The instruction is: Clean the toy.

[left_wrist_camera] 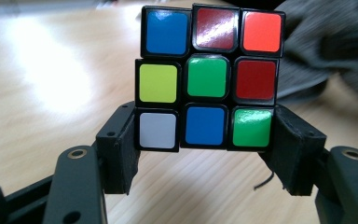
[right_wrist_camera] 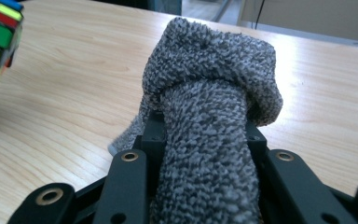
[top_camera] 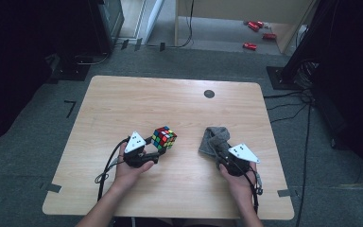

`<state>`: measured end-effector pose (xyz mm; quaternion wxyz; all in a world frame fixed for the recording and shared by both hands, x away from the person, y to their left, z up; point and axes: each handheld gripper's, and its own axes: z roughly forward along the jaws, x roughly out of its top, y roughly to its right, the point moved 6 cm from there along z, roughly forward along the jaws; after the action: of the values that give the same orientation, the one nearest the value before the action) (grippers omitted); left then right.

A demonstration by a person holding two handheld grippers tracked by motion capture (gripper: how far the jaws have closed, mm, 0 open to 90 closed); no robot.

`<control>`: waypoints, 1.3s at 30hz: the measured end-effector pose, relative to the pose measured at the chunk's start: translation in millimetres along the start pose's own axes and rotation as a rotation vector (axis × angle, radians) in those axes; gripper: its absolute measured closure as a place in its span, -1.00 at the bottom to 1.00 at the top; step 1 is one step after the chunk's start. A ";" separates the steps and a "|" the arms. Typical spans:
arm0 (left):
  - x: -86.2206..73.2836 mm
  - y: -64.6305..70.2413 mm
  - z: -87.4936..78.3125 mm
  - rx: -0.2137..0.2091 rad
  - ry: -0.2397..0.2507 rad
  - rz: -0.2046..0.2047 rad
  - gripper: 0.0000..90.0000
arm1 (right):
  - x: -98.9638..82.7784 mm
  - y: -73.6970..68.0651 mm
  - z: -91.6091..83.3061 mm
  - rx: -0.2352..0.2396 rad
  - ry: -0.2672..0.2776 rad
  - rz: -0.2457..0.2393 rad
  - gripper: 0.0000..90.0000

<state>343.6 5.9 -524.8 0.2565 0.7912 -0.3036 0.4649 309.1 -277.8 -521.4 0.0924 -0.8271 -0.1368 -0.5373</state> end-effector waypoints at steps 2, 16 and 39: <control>-5.8 -4.2 4.1 0.034 -0.029 -0.003 -0.22 | -2.7 0.2 2.1 -0.005 -0.008 0.004 0.43; -12.0 -10.0 11.1 0.119 -0.106 0.011 -0.23 | -9.6 -1.0 7.2 0.005 -0.037 0.008 0.39; -19.3 -4.8 25.2 0.165 -0.222 0.075 -0.26 | -12.9 0.6 8.0 0.012 -0.044 0.034 0.36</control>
<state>354.2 -3.5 -553.7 0.1380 0.8441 -0.3203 0.4073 311.2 -277.6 -536.4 0.1034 -0.8404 -0.1278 -0.5165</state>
